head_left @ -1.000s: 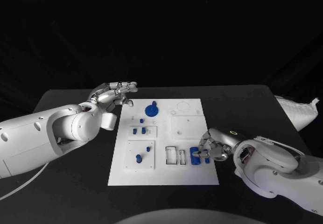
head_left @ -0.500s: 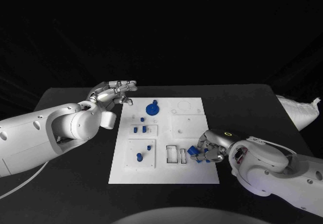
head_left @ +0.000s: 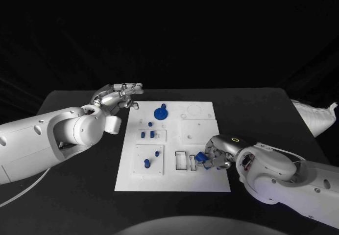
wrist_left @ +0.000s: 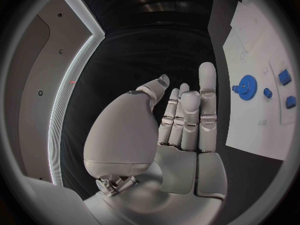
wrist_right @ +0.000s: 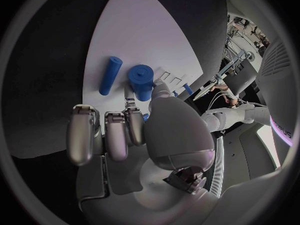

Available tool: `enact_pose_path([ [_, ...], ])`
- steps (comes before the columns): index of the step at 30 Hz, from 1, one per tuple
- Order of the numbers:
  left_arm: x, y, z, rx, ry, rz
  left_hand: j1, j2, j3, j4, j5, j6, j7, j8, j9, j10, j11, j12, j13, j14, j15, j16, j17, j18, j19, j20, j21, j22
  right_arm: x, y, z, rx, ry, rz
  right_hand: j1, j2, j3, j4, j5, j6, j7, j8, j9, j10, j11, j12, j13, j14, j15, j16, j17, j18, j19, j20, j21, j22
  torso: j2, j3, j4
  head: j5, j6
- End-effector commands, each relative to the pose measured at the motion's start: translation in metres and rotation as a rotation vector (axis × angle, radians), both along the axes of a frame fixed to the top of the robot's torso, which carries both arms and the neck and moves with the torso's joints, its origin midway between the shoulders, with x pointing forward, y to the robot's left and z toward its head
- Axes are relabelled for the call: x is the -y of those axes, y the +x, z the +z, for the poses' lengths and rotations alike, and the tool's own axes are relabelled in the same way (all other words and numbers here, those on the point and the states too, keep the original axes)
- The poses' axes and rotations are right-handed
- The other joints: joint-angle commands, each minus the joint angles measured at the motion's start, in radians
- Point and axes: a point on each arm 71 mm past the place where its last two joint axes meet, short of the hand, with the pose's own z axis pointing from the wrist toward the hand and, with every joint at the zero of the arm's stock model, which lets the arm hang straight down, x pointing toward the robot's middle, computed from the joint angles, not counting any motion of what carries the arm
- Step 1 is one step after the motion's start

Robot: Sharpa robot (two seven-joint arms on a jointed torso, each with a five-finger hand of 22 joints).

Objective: Assemble the parts on the task board

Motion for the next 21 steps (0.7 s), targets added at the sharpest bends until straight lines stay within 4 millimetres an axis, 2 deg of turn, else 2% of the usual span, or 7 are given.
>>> enact_pose_path([
  [1, 0.002, -0.001, 0.001, 0.005, -0.012, -0.018, 0.002, 0.006, -0.006, -0.002, 0.004, -0.009, 0.000, 0.003, 0.000, -0.004, 0.000, 0.003, 0.001, -0.005, -0.001, 0.007, -0.001, 0.019, 0.000, 0.006, -0.004, -0.001, 0.000, -0.002, -0.001, 0.023, 0.027, -0.024, 0.031, 0.041, 0.023, -0.009, 0.005, 0.018, -0.010, 0.017, 0.015, 0.001, -0.013, 0.001, 0.070, 0.085, -0.013, 0.008, 0.163, -0.021, 0.016, -0.006, 0.009, 0.007, -0.001, 0.0003, 0.0004, 0.001, 0.001],
  [3, 0.002, -0.001, 0.001, 0.005, -0.012, -0.018, 0.002, 0.006, -0.006, -0.002, 0.004, -0.009, 0.000, 0.003, 0.000, -0.004, 0.000, 0.003, 0.001, -0.005, -0.001, 0.007, -0.001, 0.019, 0.000, 0.006, -0.004, -0.001, 0.000, -0.003, 0.002, 0.038, 0.058, -0.036, 0.044, 0.053, 0.034, -0.012, -0.006, 0.025, -0.015, 0.023, 0.022, 0.003, -0.018, 0.001, 0.072, 0.085, -0.017, 0.009, 0.165, -0.021, 0.017, -0.009, 0.011, 0.011, -0.001, 0.0008, 0.0006, 0.002, 0.002],
  [6, 0.002, -0.001, 0.001, 0.004, -0.012, -0.018, 0.002, 0.006, -0.006, -0.002, 0.004, -0.009, 0.000, 0.003, 0.000, -0.004, 0.000, 0.003, 0.001, -0.005, -0.001, 0.007, -0.001, 0.019, 0.000, 0.006, -0.004, -0.001, -0.001, -0.005, 0.008, 0.047, 0.119, -0.060, 0.046, 0.060, 0.039, -0.010, -0.002, 0.029, -0.019, 0.028, 0.028, 0.005, -0.021, 0.002, 0.075, 0.085, -0.019, 0.010, 0.168, -0.022, 0.018, -0.012, 0.013, 0.014, -0.001, -0.0004, 0.0032, -0.001, 0.003],
  [8, 0.002, -0.001, 0.001, 0.004, -0.012, -0.018, 0.002, 0.006, -0.006, -0.002, 0.004, -0.009, 0.000, 0.003, 0.000, -0.004, 0.000, 0.003, 0.001, -0.005, -0.001, 0.007, -0.001, 0.019, 0.000, 0.006, -0.004, -0.001, -0.002, -0.007, 0.014, 0.042, 0.168, -0.077, 0.043, 0.061, 0.040, -0.006, 0.004, 0.031, -0.020, 0.030, 0.031, 0.006, -0.022, 0.001, 0.076, 0.086, -0.021, 0.011, 0.169, -0.022, 0.019, -0.014, 0.014, 0.015, -0.002, -0.0017, 0.0040, -0.002, 0.005],
  [13, 0.002, -0.001, 0.001, 0.004, -0.013, -0.020, 0.002, 0.006, -0.006, -0.002, 0.004, -0.009, 0.000, 0.003, 0.000, -0.004, 0.000, 0.003, 0.001, -0.005, -0.001, 0.007, -0.001, 0.019, 0.000, 0.006, -0.004, -0.001, -0.007, -0.009, 0.021, 0.004, 0.233, -0.098, 0.033, 0.064, 0.041, 0.004, 0.022, 0.030, -0.021, 0.033, 0.038, 0.009, -0.024, 0.001, 0.078, 0.086, -0.023, 0.012, 0.171, -0.023, 0.020, -0.016, 0.015, 0.018, 0.000, -0.0019, 0.0055, -0.004, 0.008],
  [21, 0.003, -0.001, 0.001, 0.003, -0.013, -0.022, 0.002, 0.006, -0.006, -0.002, 0.004, -0.009, 0.000, 0.003, 0.000, -0.004, 0.000, 0.003, 0.001, -0.005, -0.001, 0.007, -0.001, 0.019, 0.000, 0.006, -0.004, -0.001, -0.013, -0.008, 0.018, -0.075, 0.262, -0.111, 0.024, 0.065, 0.041, 0.008, 0.043, 0.029, -0.023, 0.034, 0.045, 0.009, -0.025, -0.001, 0.079, 0.086, -0.024, 0.013, 0.173, -0.023, 0.020, -0.018, 0.016, 0.019, 0.000, -0.0029, 0.0053, -0.001, 0.006],
])
